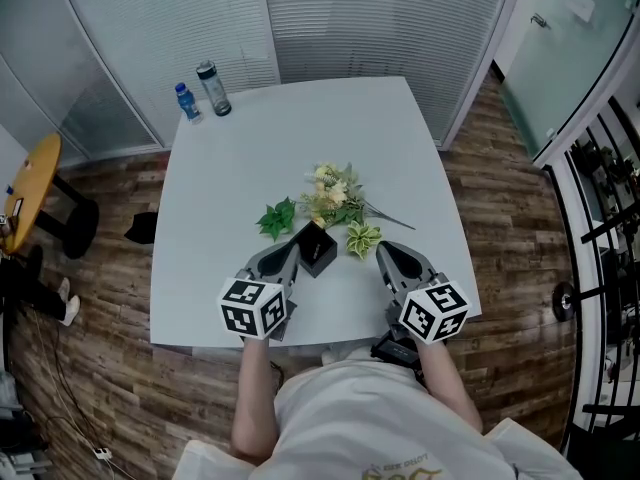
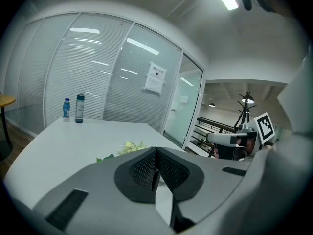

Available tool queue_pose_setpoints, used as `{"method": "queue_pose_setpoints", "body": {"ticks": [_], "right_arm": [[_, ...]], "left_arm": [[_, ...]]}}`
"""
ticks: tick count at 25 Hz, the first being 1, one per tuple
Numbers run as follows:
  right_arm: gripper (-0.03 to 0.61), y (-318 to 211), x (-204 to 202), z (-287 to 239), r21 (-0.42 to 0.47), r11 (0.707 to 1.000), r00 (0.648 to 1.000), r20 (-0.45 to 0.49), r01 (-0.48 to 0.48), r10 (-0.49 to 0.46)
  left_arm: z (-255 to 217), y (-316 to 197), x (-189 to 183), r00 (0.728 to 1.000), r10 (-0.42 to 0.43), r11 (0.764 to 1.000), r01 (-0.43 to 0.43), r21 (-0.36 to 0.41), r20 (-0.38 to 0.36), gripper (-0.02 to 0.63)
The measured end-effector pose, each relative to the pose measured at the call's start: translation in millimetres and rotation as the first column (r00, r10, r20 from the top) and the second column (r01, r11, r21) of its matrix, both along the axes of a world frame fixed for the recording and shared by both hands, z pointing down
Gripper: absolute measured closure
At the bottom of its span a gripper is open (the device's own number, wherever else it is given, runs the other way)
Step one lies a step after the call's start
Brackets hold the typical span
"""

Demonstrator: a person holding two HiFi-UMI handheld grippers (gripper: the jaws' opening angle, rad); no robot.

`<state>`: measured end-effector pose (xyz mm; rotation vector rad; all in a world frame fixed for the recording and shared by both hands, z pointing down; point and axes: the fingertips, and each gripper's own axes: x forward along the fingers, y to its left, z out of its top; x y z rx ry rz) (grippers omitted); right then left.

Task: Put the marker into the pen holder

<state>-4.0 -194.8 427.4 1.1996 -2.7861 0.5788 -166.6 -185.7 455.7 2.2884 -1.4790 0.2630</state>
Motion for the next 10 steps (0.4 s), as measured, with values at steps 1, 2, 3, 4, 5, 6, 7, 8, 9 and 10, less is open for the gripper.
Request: {"method": "queue_pose_setpoints", "body": {"ticks": [1,2,3,4,5,6,7,8,9,10], "right_arm": [[0.563,-0.1,-0.2,-0.4,0.000,1.000,1.000,0.001,0.000,0.000],[0.563,0.1,-0.6,-0.6,-0.001,1.000,1.000,0.003,0.000,0.000],[0.563,0.4,-1.0,-0.7,-0.002,1.000,1.000,0.007,0.001,-0.001],[0.563,0.8,-1.3,-0.8,-0.003,1.000,1.000,0.011,0.002,-0.002],[0.563,0.9,-1.3,-0.9,-0.004,1.000,1.000,0.014,0.002,-0.002],[0.563,0.6,-1.3,-1.2,-0.004,1.000,1.000,0.015,0.002,-0.002],[0.563,-0.1,-1.3,-1.5,-0.003,1.000,1.000,0.016,0.002,-0.002],[0.563,-1.0,-1.6,-1.7,-0.003,1.000,1.000,0.017,0.001,-0.001],[0.563,-1.9,-2.0,-1.9,-0.002,1.000,1.000,0.017,0.001,-0.001],[0.563,-2.9,-2.4,-2.1,-0.002,1.000,1.000,0.018,0.001,-0.001]], "left_arm": [[-0.1,0.0,0.0,1.000,0.001,1.000,-0.001,-0.001,-0.001,0.603],[-0.1,0.2,-0.3,1.000,0.002,1.000,-0.002,-0.002,-0.001,0.603],[0.3,0.6,-0.6,1.000,0.002,1.000,-0.002,-0.003,-0.001,0.603],[0.9,1.0,-0.8,1.000,0.002,1.000,-0.002,-0.004,-0.001,0.603],[1.3,1.0,-0.8,1.000,0.003,1.000,-0.003,-0.005,-0.002,0.603],[1.5,0.7,-0.6,1.000,0.004,1.000,-0.004,-0.005,-0.002,0.603],[1.3,0.1,-0.6,1.000,0.005,1.000,-0.005,-0.004,-0.003,0.603],[1.1,-0.7,-0.7,1.000,0.006,1.000,-0.006,-0.004,-0.003,0.603],[0.8,-1.6,-0.9,1.000,0.008,1.000,-0.008,-0.003,-0.003,0.603],[0.5,-2.5,-1.2,1.000,0.009,1.000,-0.009,-0.002,-0.004,0.603]]}}
